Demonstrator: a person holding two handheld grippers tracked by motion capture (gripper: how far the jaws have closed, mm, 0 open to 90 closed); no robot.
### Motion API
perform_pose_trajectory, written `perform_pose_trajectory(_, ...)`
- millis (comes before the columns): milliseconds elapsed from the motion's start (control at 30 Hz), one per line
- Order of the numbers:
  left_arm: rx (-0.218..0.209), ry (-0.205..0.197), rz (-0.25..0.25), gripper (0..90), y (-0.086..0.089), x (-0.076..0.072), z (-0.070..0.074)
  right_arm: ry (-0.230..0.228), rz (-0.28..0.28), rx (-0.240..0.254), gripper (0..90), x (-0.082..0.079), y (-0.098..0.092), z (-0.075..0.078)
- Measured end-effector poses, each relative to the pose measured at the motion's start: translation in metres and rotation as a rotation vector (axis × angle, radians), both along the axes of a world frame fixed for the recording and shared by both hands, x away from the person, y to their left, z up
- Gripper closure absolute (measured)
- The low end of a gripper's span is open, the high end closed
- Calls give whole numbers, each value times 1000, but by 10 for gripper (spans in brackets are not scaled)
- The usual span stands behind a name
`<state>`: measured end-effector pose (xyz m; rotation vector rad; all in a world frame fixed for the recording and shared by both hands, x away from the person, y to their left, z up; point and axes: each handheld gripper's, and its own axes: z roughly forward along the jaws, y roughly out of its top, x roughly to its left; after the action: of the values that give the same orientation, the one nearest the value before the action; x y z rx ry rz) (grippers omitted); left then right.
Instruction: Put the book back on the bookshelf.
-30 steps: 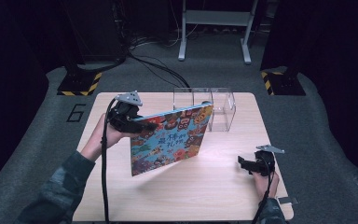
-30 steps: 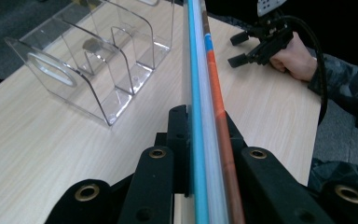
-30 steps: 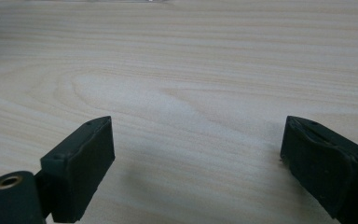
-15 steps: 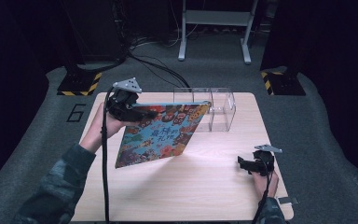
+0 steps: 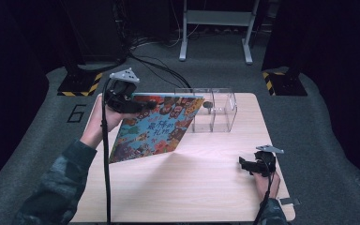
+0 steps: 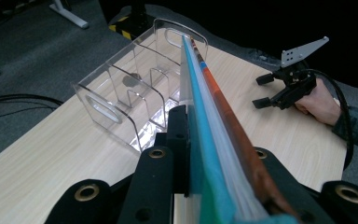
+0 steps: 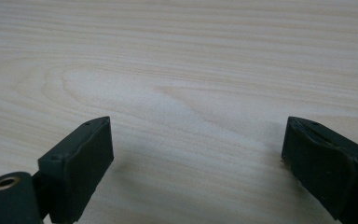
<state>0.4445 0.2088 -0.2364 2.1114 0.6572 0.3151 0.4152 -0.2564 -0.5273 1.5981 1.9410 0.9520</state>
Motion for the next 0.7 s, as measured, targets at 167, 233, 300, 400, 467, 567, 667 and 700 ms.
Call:
perform_pose_trajectory(167, -38, -12, 41, 806, -1, 4, 5, 0, -1, 2, 82, 0, 0, 0)
perform_pose_trajectory(233, -64, -23, 57, 806, -1, 5, 7, -1, -1, 5, 84, 0, -1, 0)
perform_pose_trajectory(300, -85, -42, 73, 806, -2, 4, 9, -1, 1, 4, 84, 0, -1, 0)
perform_pose_trajectory(400, -89, -50, 83, 805, -4, 6, 12, -1, 0, 3, 84, 0, 0, 0)
perform_pose_trajectory(467, -97, -47, 86, 805, -6, 8, 13, -2, -1, 4, 84, 0, 0, 0)
perform_pose_trajectory(567, -107, -56, 100, 806, -10, 11, 14, 0, 3, 4, 84, 0, -1, 0)
perform_pose_trajectory(667, -110, -68, 113, 805, -14, 14, 15, 0, 5, 5, 87, 0, -1, 0)
perform_pose_trajectory(700, -114, -69, 120, 805, -15, 15, 15, 1, 4, 9, 87, 0, -1, 0)
